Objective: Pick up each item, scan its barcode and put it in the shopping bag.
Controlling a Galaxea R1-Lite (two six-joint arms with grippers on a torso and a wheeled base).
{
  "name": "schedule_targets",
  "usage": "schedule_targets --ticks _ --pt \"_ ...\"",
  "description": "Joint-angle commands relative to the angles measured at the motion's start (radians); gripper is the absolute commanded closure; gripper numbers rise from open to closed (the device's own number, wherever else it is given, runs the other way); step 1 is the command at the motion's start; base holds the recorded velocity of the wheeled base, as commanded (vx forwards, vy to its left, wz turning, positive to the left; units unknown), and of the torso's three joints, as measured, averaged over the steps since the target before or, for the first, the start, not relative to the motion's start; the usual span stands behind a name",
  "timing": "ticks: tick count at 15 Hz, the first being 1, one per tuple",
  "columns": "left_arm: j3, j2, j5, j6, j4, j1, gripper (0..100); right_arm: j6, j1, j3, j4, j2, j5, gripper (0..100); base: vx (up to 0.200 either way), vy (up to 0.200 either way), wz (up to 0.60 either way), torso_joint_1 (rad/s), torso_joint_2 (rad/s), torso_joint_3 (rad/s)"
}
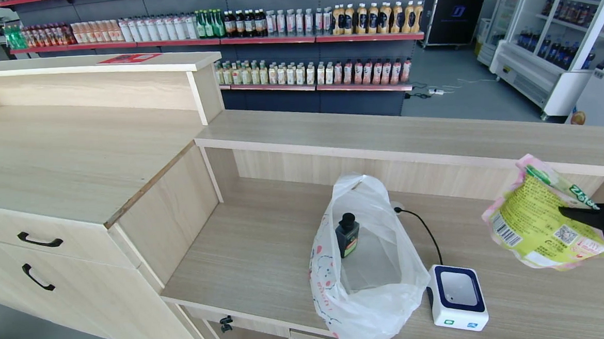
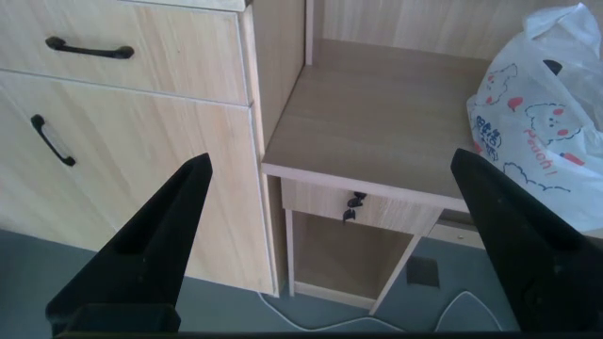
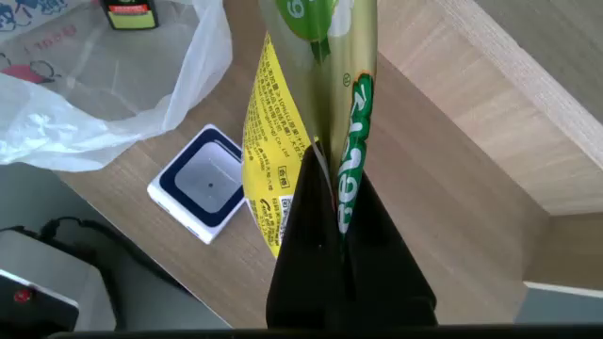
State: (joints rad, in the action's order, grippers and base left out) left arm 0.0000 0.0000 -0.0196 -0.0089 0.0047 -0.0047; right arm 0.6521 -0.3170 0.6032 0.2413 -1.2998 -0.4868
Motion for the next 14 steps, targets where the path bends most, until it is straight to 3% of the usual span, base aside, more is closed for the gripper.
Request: schedule_targets --ticks 1,5,6,9,11,14 --pt "0.000 0.002 0.000 0.000 0.000 0.000 0 -0.029 0.027 -0.034 0.029 0.096 0.025 100 0.000 0.000 0.00 0.000 0.00 0.000" --pt "0.000 0.002 0.000 0.000 0.000 0.000 0 -0.046 0.056 -0.069 0.055 0.119 0.030 100 0.000 0.000 0.15 0.001 0.00 0.001" --pt "0.000 0.002 0.000 0.000 0.000 0.000 0 -0.146 0.139 -0.111 0.138 0.135 0.036 100 0.000 0.000 0.60 0.002 0.01 0.002" --pt "0.000 0.002 0.000 0.000 0.000 0.000 0 -0.230 0.250 -0.154 0.225 0.139 0.146 100 0.000 0.000 0.60 -0.004 0.00 0.002" --pt "0.000 0.002 0.000 0.000 0.000 0.000 0 -0.262 0.300 -0.157 0.213 0.125 0.178 100 0.000 0.000 0.30 -0.004 0.00 0.001" --pt "0.000 0.002 0.000 0.000 0.000 0.000 0 -0.243 0.306 -0.192 0.173 0.070 0.160 100 0.000 0.000 0.00 0.000 0.00 0.000"
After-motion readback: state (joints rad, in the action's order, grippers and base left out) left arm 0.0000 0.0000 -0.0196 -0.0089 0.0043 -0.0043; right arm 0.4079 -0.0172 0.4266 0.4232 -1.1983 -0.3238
